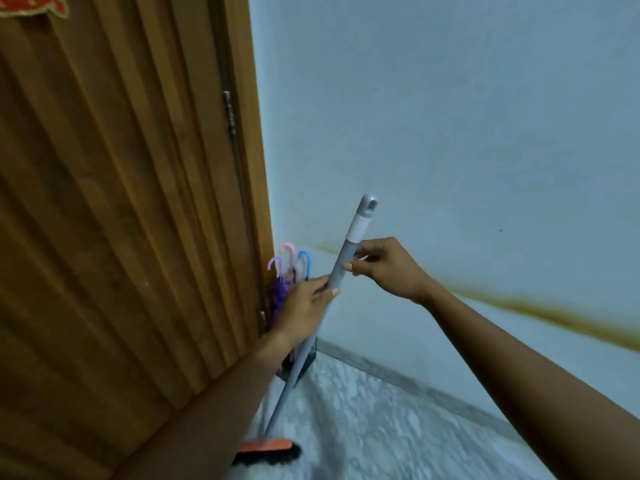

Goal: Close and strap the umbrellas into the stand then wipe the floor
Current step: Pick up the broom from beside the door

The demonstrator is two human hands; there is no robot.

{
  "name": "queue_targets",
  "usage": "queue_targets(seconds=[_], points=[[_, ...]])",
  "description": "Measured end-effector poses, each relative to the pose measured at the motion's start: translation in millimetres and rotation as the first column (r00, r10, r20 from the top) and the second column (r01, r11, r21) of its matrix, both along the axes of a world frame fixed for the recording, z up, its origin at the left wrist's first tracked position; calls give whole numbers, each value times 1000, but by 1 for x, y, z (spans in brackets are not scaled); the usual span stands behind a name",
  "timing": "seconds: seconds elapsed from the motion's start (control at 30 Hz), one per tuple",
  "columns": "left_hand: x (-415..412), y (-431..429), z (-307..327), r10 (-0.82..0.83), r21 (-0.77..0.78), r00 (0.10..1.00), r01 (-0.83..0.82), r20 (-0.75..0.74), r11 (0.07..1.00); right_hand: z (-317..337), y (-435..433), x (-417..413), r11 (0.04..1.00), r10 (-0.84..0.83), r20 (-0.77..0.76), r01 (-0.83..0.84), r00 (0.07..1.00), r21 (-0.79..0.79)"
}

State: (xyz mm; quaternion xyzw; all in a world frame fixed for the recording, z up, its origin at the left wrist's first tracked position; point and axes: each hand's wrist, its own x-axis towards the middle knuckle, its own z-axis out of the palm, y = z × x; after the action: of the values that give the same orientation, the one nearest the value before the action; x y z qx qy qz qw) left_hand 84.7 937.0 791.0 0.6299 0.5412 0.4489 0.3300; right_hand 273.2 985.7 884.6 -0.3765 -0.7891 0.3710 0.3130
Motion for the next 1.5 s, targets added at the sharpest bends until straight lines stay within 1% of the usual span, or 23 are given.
queue_targets(seconds=[0.07, 0.13, 0.2, 0.37, 0.5, 0.6, 0.7, 0.93, 1.07, 1.17, 1.27, 1.37, 1.5], points=[[51, 12, 6, -17, 72, 990, 27, -141, 997, 3, 2, 54, 999, -54, -16, 54, 998, 0], [101, 23, 12, -32, 114, 979, 56, -204, 992, 6, 4, 104, 993, -114, -26, 114, 993, 18], [149, 34, 16, -74, 111, 969, 103, -235, 988, 9, 7, 150, 986, -164, -47, 165, 985, 29], [247, 57, 23, -178, 59, 958, 196, -226, 979, 18, 17, 244, 971, -234, 7, 233, 972, 59], [298, 73, 28, -259, 11, 944, 266, -203, 964, 22, 23, 293, 954, -282, 25, 277, 959, 112], [328, 87, 31, -280, 8, 939, 287, -199, 958, 22, 34, 321, 945, -307, 31, 301, 951, 130], [352, 107, 29, -301, 16, 928, 312, -219, 950, 20, 51, 345, 933, -347, 50, 339, 937, 119], [390, 174, 15, -380, -35, 901, 382, -207, 924, 7, 112, 383, 909, -416, 77, 411, 906, 68], [401, 218, -5, -357, -65, 910, 352, -209, 934, -11, 161, 390, 911, -409, 140, 412, 902, 5], [401, 249, -18, -290, -72, 933, 281, -212, 957, -23, 196, 384, 891, -448, 85, 452, 890, -49], [402, 280, -19, -276, -90, 935, 262, -223, 961, -32, 226, 378, 861, -503, 39, 504, 863, -66], [404, 302, -22, -294, -103, 932, 278, -214, 955, -39, 245, 378, 837, -544, 15, 544, 839, -64], [404, 313, -27, -344, -130, 915, 323, -210, 938, -43, 252, 382, 829, -557, -23, 554, 830, -76]])
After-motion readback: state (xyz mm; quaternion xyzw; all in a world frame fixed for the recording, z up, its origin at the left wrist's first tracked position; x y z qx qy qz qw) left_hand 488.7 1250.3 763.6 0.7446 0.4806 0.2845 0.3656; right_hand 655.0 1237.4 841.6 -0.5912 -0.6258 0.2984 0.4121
